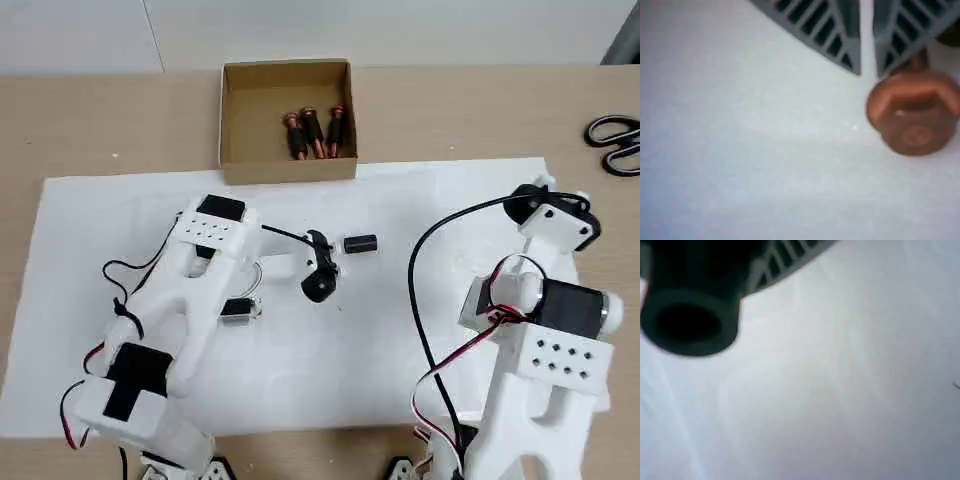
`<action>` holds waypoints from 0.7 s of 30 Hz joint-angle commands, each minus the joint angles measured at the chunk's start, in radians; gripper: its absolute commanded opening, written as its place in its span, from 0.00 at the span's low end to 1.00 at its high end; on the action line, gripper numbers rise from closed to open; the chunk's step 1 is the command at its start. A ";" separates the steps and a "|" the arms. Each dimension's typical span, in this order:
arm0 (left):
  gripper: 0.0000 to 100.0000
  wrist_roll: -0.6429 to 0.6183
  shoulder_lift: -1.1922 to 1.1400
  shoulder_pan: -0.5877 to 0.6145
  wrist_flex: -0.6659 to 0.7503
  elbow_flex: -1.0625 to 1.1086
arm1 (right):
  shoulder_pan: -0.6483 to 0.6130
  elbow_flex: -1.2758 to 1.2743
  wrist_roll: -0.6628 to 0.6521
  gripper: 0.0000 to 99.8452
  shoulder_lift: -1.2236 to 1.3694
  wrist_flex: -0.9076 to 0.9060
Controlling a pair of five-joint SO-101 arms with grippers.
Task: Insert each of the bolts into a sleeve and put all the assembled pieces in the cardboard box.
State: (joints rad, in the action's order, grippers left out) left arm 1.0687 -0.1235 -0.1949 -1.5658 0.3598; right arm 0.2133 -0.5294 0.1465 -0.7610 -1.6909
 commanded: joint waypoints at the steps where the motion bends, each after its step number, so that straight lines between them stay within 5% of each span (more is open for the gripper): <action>1: 0.01 0.008 0.006 -0.005 0.049 0.010 | 0.007 0.000 -0.002 0.00 -0.024 0.018; 21: 0.01 0.005 0.008 0.000 0.087 0.044 | 0.005 0.000 -0.002 0.00 -0.024 0.016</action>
State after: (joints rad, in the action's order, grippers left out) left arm 1.0687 -0.1235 -0.1949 -1.4860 0.4104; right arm 0.2133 -0.5294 0.1465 -0.7610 -1.6909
